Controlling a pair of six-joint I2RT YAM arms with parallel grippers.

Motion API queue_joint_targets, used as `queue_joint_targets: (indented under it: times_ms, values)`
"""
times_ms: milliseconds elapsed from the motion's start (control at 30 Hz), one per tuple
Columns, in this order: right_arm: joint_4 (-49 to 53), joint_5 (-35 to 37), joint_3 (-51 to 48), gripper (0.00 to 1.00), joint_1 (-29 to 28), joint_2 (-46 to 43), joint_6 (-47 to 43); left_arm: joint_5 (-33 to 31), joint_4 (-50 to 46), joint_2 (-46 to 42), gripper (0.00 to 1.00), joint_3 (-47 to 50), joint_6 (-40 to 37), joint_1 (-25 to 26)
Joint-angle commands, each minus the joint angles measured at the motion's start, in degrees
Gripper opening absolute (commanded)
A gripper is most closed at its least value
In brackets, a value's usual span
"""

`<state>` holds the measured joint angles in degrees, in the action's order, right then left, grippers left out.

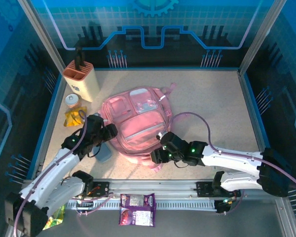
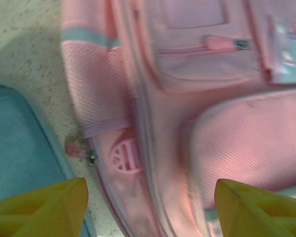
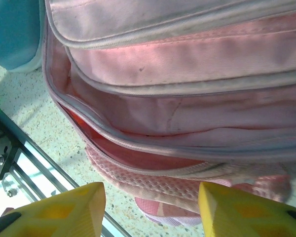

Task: Pack the student bag

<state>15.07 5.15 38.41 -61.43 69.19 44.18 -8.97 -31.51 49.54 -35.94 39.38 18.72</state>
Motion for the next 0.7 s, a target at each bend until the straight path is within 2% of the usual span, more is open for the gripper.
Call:
queue_joint_targets:
  times_ms: [0,133,267,333,500,667]
  values:
    - [-1.87,1.84,2.06,0.54,-1.20,2.75,1.87,6.94,7.19,3.34,0.68,2.43,2.16,-6.05]
    - [-2.21,2.05,2.55,0.53,-1.24,5.04,2.38,10.40,12.20,10.40,0.65,1.99,1.08,-11.55]
    - [-2.85,3.24,2.28,0.54,-1.11,6.41,2.78,11.93,15.50,18.05,0.58,0.33,0.73,-14.41]
    - [-2.85,3.30,2.44,0.54,-0.96,6.91,3.09,12.37,16.59,20.54,0.53,-0.13,1.31,-15.09]
    - [-3.95,2.73,2.28,0.54,0.32,8.76,2.82,11.79,19.83,25.13,0.47,0.01,1.91,-15.29]
    - [-4.42,1.98,2.46,0.53,3.75,10.25,1.37,14.58,22.43,29.99,0.28,-1.71,2.98,-15.29]
